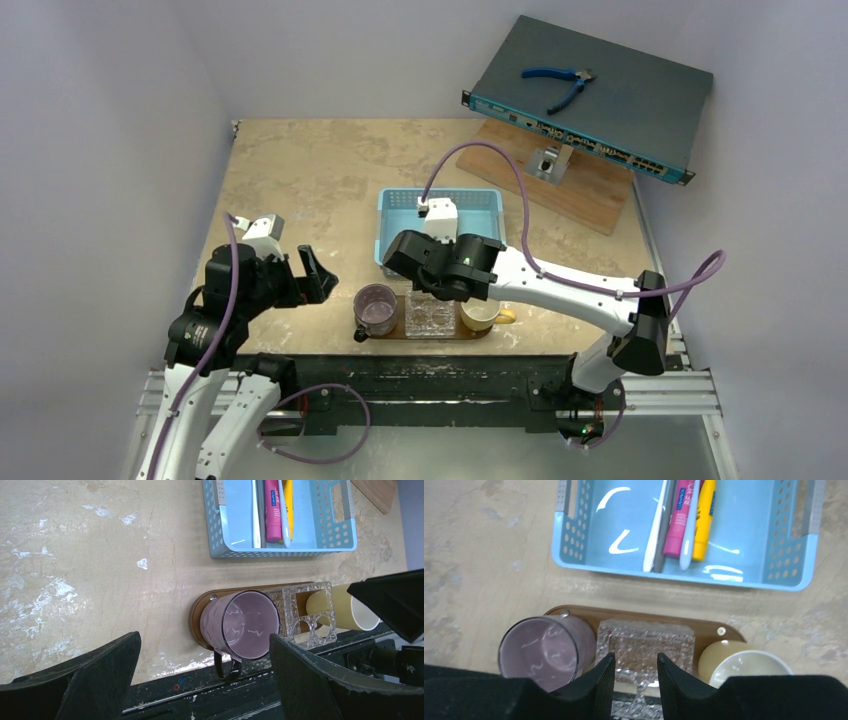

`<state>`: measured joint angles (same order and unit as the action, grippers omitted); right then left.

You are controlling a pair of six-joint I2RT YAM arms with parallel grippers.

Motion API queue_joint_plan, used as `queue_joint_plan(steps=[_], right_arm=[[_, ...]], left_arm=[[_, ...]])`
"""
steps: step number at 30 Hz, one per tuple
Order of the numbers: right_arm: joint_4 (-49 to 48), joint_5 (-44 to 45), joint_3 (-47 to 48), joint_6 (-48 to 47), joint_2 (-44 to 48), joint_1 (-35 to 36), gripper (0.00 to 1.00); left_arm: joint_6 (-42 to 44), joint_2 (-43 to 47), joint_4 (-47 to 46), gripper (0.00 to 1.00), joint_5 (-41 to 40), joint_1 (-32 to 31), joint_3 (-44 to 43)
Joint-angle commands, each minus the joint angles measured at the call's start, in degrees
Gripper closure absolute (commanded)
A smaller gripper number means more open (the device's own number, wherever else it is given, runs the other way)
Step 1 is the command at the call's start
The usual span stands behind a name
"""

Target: Prepare toiletry sets of a toothbrush and toothpaste on the tray

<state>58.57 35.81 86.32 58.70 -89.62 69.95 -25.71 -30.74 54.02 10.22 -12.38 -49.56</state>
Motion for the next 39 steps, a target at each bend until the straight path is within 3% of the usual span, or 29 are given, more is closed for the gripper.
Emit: queue_joint_plan(steps=[1,9,20,39], right_arm=[[-2.68,2.83,1.2,-9.66,-1.83,-4.75,0.62],[-11.59,-1.61,-0.02,-20.69,-4.6,-14.59,0.61],[-19.08,-9.27,1.7,-26.64,-13.58,-25.09,0.57],[-22.94,-14.53,4.2,-28.37,-25.27,-32.14,0.6]], left_arm=[[0.83,-0.28,-1.63,0.0,-0.02,-0.36,0.31],[0.91,-0.45,-1.8,0.0,0.49,-0.45,0.34],[1.01,-1.51,-1.83,0.0,0.77,-0.45,0.3],[1.16,-3.42,-2.0,0.0,1.21,-0.45,0.25]])
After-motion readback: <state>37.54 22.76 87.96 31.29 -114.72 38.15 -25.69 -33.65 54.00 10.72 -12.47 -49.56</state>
